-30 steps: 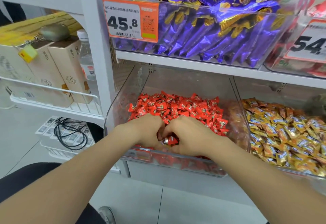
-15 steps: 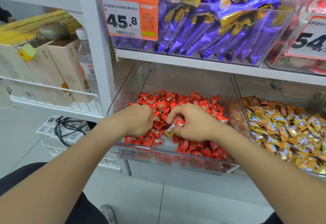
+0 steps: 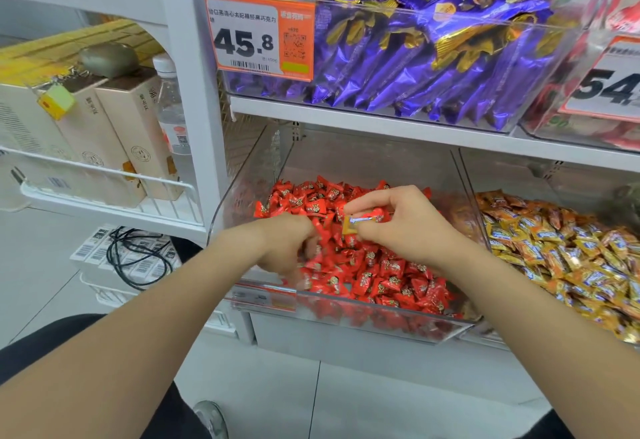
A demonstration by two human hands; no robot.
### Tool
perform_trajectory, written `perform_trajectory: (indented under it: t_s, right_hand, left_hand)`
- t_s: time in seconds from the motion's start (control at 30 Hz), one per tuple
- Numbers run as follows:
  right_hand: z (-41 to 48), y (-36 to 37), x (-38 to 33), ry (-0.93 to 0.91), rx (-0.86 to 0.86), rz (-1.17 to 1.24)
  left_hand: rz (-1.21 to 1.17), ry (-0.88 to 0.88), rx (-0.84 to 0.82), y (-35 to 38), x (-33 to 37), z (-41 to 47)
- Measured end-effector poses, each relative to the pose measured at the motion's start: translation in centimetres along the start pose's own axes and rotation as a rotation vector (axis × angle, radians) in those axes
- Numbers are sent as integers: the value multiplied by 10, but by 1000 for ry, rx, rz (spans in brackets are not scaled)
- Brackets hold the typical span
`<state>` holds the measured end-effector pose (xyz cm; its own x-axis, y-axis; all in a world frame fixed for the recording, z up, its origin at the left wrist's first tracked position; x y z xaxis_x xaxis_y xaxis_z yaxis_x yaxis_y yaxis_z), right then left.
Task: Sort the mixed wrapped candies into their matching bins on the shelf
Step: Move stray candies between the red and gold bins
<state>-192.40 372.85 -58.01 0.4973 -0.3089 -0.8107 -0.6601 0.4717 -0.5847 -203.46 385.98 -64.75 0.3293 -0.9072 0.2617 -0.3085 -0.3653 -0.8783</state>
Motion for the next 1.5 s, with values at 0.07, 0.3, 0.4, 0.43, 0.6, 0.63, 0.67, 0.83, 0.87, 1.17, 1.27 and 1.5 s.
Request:
perform_trajectory:
  t_s: [0.07, 0.3, 0.4, 0.43, 0.6, 0.63, 0.67, 0.83, 0.87, 1.17, 1.27, 1.5]
  right_hand:
    - [0, -3, 5, 21, 10, 47]
    - [-10, -12, -10, -75, -13, -3]
    - [-9, -13, -12, -92, 30, -69]
    - [-6, -15, -11, -87, 62, -49]
    - [1, -28, 4, 12, 178, 20]
    - [2, -26, 4, 7, 147, -50]
    - [1, -22, 3, -2, 110, -106]
    - [-3, -3, -7, -46, 22, -200]
    - [-3, 3, -9, -71, 1, -234]
    - [10, 82, -16, -387, -263, -671]
    - [14, 96, -2, -393, -411, -865]
    - [12, 88, 5, -273, -508, -840]
  left_hand:
    - [-252, 84, 94, -13, 8, 0]
    - [-332, -7, 539, -65, -3, -19]
    - [-202, -75, 490, -59, -9, -16]
    - [-113, -95, 475, -55, -10, -13]
    - [96, -222, 402, -33, -25, -3]
    - [91, -220, 379, -29, -26, -1]
    - [77, -208, 375, -27, -27, 0]
    - [49, -252, 367, -28, -29, -3]
    - [42, -266, 328, -23, -31, -1]
    - [-38, -312, 226, -9, -31, 6]
    - [-5, -354, 179, -5, -32, 2]
    - [151, -357, 134, -10, -26, -15]
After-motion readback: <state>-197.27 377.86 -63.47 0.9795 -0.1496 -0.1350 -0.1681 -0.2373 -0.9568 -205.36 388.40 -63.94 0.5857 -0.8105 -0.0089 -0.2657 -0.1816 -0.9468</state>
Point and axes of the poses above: each hand's wrist, its own z-axis towards the middle knuckle, its own y-axis out of the palm, x = y × z, the point moved 9 cm from there along z, towards the middle knuckle, and after that the axes turned 1 degree about y, right-handed, at the moved point
